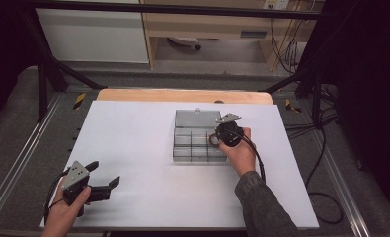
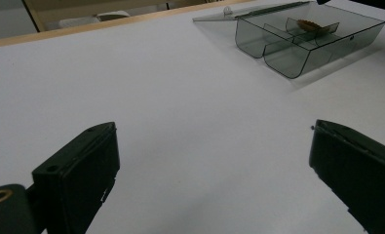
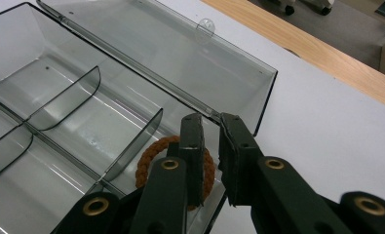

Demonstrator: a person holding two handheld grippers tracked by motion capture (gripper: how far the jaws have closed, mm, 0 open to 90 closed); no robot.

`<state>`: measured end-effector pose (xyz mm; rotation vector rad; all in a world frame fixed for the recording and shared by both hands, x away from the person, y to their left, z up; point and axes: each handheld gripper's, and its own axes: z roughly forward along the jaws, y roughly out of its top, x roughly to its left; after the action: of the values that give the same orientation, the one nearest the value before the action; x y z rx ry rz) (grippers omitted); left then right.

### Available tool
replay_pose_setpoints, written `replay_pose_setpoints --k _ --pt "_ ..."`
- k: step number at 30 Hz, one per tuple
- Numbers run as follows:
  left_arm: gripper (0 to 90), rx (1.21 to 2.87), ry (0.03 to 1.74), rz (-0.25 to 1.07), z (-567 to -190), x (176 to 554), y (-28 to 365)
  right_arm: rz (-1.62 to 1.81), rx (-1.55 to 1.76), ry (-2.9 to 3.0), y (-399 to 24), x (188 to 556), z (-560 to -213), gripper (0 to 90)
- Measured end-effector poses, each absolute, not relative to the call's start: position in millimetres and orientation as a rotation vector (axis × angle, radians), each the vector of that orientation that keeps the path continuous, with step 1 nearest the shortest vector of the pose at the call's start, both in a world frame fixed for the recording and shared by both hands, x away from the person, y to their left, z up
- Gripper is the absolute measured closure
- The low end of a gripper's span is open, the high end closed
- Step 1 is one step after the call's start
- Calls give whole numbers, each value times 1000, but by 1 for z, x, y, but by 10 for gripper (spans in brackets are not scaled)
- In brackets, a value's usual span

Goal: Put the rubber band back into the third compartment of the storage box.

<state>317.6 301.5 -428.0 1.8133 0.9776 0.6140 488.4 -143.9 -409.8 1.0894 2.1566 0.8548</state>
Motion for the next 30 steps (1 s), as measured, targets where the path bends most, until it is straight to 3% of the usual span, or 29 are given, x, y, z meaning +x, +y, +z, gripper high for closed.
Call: replay_pose_setpoints --k 30 --pt "40 1814 979 613 -428 318 302 1105 1233 2099 -147 486 -401 661"
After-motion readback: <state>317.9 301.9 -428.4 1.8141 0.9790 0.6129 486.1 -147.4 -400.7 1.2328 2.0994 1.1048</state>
